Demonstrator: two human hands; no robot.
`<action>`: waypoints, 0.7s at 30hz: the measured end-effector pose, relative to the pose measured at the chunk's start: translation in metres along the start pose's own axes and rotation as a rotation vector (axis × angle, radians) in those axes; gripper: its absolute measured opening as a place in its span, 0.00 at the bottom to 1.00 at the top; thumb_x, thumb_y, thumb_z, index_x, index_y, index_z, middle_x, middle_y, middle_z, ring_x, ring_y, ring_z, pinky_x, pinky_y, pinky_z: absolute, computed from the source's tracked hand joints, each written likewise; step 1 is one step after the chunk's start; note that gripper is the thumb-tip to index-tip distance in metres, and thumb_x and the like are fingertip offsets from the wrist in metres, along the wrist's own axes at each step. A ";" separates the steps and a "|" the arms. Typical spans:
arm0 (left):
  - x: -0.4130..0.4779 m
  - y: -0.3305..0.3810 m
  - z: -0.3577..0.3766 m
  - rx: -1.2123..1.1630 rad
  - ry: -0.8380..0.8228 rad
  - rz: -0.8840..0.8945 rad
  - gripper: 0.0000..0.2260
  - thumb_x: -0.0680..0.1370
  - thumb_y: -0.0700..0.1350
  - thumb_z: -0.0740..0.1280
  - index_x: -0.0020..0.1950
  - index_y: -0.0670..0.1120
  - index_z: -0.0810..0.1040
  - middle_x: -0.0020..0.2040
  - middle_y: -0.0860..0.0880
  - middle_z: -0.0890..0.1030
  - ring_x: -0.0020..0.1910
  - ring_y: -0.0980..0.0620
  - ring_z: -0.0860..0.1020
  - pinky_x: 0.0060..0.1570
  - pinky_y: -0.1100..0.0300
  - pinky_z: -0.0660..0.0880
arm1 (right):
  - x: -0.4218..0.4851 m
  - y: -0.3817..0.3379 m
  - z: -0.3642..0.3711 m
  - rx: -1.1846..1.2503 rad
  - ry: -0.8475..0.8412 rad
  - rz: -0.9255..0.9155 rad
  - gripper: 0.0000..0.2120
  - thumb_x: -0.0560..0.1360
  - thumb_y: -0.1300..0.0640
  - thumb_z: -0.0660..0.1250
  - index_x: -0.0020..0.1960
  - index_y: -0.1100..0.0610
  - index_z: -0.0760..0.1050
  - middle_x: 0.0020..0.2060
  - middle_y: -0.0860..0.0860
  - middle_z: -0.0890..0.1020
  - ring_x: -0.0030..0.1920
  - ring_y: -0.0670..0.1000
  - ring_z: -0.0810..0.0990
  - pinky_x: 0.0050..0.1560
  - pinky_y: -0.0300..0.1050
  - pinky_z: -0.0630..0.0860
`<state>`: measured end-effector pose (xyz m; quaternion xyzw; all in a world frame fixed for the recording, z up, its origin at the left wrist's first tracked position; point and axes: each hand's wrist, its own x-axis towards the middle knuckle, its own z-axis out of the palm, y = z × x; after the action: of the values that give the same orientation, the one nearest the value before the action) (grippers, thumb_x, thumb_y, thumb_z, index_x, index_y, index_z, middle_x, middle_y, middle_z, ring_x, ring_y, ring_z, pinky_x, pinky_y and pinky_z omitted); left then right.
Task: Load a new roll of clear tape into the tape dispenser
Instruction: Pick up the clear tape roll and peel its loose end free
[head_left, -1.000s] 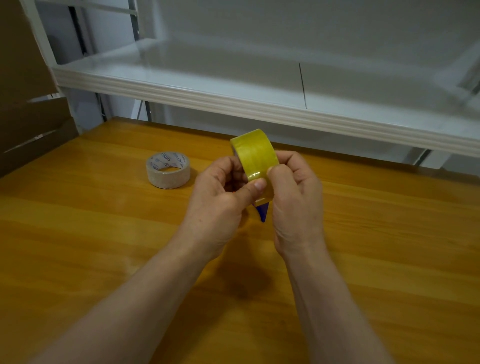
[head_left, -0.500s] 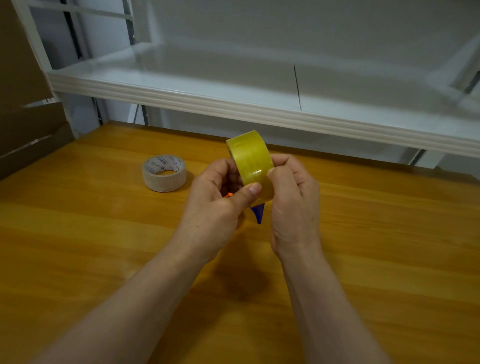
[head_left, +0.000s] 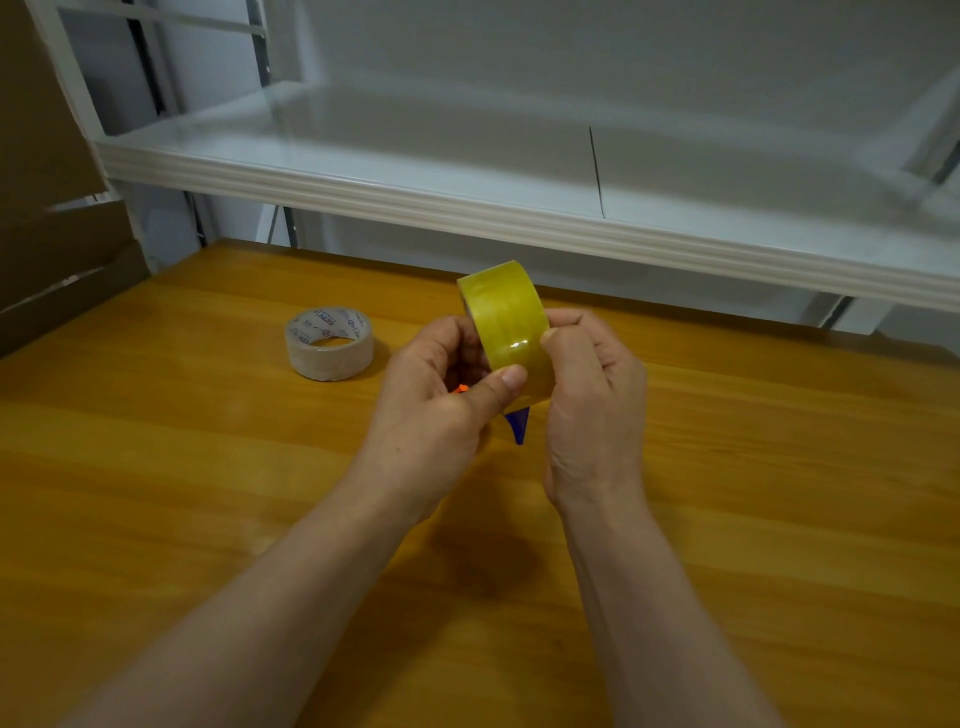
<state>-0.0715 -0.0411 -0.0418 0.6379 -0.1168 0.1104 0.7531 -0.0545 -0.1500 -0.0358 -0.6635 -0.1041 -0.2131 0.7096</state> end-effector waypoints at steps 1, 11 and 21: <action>0.000 0.000 0.000 -0.001 0.001 -0.001 0.11 0.77 0.34 0.70 0.57 0.44 0.79 0.53 0.38 0.83 0.55 0.39 0.82 0.51 0.56 0.82 | 0.000 0.000 0.000 -0.002 -0.001 -0.003 0.12 0.74 0.57 0.59 0.40 0.59 0.79 0.37 0.63 0.78 0.37 0.53 0.75 0.36 0.51 0.73; 0.004 -0.002 -0.003 -0.012 0.020 -0.006 0.15 0.73 0.42 0.71 0.59 0.43 0.80 0.54 0.37 0.83 0.55 0.37 0.82 0.57 0.39 0.79 | -0.001 0.001 -0.001 0.036 0.004 -0.002 0.15 0.78 0.55 0.60 0.44 0.62 0.81 0.39 0.61 0.81 0.38 0.55 0.78 0.36 0.51 0.75; 0.008 -0.003 -0.006 -0.026 0.090 0.040 0.11 0.71 0.42 0.71 0.53 0.50 0.81 0.54 0.35 0.82 0.53 0.38 0.82 0.54 0.45 0.79 | 0.017 -0.009 0.005 -0.098 -0.125 -0.028 0.12 0.74 0.57 0.59 0.43 0.62 0.79 0.37 0.65 0.79 0.37 0.66 0.75 0.33 0.63 0.72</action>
<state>-0.0624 -0.0356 -0.0425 0.6199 -0.0970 0.1526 0.7636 -0.0428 -0.1480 -0.0196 -0.7078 -0.1469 -0.1861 0.6654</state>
